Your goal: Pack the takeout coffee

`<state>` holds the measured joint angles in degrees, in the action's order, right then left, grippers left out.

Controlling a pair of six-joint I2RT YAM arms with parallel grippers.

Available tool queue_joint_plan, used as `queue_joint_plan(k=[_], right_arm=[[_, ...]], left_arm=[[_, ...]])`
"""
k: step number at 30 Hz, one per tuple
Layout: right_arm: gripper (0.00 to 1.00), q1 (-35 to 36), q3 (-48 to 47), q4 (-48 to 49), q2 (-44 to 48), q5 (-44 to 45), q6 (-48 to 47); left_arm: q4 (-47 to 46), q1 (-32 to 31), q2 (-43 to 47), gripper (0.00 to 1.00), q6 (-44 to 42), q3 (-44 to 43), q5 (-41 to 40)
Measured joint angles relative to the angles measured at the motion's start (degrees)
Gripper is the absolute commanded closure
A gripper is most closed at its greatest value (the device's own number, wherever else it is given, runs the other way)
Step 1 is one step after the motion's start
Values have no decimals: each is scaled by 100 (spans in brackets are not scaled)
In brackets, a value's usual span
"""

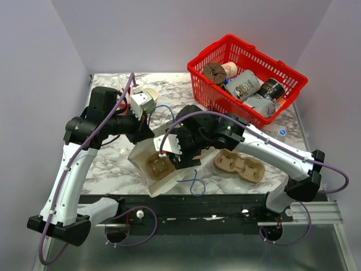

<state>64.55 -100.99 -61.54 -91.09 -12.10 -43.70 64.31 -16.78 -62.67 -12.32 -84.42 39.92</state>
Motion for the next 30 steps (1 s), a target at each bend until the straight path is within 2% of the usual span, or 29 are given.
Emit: queue_joint_plan(k=[8,14,30], right_arm=[[46,76,37,26,-299,444,-295],[47,76,649,315,-254,610,-503],[49,7,1217,717,-256,940,-433]], left_arm=[[-190,-125,11,100,306,90,-55],[-264,-127,9,100,474,238,-55],[-525,-404,225,100,544,546,-105]])
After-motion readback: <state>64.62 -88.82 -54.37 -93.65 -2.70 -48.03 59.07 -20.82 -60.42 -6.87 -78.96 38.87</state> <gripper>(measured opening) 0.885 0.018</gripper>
